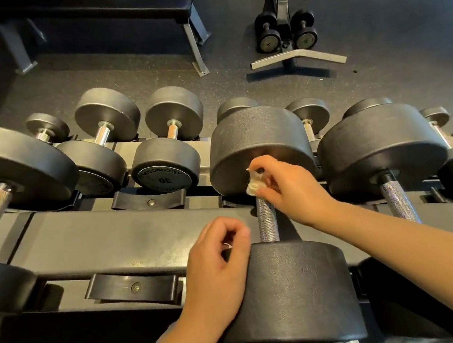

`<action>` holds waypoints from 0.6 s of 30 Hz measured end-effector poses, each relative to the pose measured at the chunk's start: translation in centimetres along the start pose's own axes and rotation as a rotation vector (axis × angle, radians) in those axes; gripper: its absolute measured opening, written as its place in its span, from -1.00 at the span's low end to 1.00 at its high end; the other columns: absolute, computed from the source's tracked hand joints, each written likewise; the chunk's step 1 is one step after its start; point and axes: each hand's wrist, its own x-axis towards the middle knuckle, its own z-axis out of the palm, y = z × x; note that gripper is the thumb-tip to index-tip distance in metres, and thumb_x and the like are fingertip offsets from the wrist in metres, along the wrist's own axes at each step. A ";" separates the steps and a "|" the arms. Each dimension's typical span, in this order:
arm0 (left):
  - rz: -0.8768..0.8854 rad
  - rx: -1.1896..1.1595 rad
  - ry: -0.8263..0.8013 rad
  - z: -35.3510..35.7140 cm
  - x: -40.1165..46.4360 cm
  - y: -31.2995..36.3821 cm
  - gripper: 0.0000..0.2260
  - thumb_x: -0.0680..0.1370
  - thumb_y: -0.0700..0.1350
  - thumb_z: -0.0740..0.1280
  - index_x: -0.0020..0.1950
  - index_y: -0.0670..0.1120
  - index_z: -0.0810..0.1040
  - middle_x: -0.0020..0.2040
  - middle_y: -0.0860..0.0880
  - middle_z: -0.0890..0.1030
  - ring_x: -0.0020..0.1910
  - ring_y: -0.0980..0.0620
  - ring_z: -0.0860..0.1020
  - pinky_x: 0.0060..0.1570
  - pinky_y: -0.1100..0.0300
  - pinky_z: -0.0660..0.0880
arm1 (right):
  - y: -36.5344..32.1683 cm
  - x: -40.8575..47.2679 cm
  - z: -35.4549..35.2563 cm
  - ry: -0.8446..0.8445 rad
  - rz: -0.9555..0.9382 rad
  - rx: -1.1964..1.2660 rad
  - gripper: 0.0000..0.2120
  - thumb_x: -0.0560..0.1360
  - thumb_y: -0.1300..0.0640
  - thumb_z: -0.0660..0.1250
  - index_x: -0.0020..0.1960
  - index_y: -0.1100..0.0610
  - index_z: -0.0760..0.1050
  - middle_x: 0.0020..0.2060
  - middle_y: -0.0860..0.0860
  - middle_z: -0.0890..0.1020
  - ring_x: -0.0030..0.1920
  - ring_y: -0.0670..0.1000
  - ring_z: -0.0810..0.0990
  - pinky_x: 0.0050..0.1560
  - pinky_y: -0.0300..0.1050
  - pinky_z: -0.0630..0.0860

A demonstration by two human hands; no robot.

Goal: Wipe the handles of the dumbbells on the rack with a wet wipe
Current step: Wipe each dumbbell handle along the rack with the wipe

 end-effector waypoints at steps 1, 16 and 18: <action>0.040 0.035 -0.022 0.1 -0.2 0.2 -0.87 0.58 -0.05 0.28 -0.16 0.04 0.53 -0.18 0.15 0.57 -0.14 0.17 0.52 -0.15 0.42 0.39 | 0.0 -0.5 -0.3 -0.037 0.093 0.091 -0.68 0.48 0.08 0.41 0.19 0.06 0.43 -0.13 -0.06 0.54 -0.18 -0.05 0.52 -0.20 -0.20 0.42; -0.135 -0.069 0.013 0.1 0.4 -0.4 -0.84 0.59 -0.18 0.27 -0.17 -0.02 0.56 -0.28 0.17 0.58 -0.23 0.22 0.51 -0.19 0.46 0.38 | 1.2 0.9 -0.5 -0.001 -0.263 -0.270 -0.87 0.46 0.14 0.39 -0.16 0.22 0.55 -0.24 0.13 0.55 -0.36 0.12 0.56 -0.42 -0.01 0.55; -0.150 -0.074 0.025 0.1 0.4 -0.5 -0.84 0.58 -0.17 0.27 -0.17 -0.02 0.57 -0.28 0.16 0.58 -0.23 0.22 0.51 -0.20 0.45 0.38 | 1.3 -0.2 -1.3 -0.052 -0.141 -0.089 -0.79 0.53 0.03 0.33 -0.13 0.18 0.55 -0.23 0.04 0.56 -0.27 0.03 0.54 -0.25 -0.03 0.53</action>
